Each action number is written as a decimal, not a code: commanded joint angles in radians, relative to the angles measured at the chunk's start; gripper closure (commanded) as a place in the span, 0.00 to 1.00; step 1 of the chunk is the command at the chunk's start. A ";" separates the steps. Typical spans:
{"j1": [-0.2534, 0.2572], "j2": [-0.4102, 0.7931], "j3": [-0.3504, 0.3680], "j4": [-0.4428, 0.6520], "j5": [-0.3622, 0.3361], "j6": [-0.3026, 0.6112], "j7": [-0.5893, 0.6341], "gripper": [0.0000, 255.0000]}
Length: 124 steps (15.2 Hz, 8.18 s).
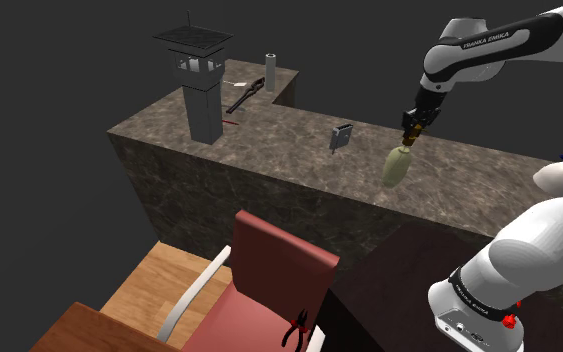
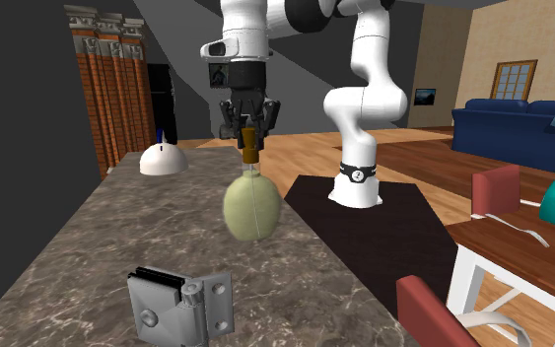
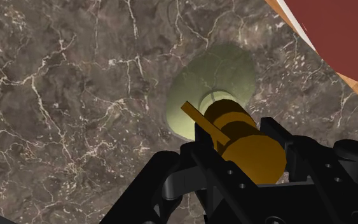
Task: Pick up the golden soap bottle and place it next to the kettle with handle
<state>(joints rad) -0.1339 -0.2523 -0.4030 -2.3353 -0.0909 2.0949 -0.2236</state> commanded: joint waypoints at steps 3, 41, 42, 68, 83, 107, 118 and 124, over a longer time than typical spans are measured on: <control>0.000 0.000 0.000 0.000 0.000 0.000 0.000 1.00; 0.010 -0.055 0.038 0.397 0.002 -0.450 0.013 1.00; 0.011 -0.053 0.038 0.413 0.003 -0.464 0.013 1.00; 0.018 0.105 0.019 0.937 0.054 -0.838 -0.028 1.00; -0.104 0.117 -0.171 0.928 0.032 -0.811 -0.344 1.00; -0.762 0.756 -0.437 1.482 0.488 -0.883 -1.052 1.00; -0.590 0.634 -0.472 1.124 0.388 -0.647 -1.052 1.00; -0.544 0.601 -0.477 0.995 0.363 -0.547 -1.048 1.00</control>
<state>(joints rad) -0.6893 0.3582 -0.8786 -1.3129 0.2788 1.5280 -1.2730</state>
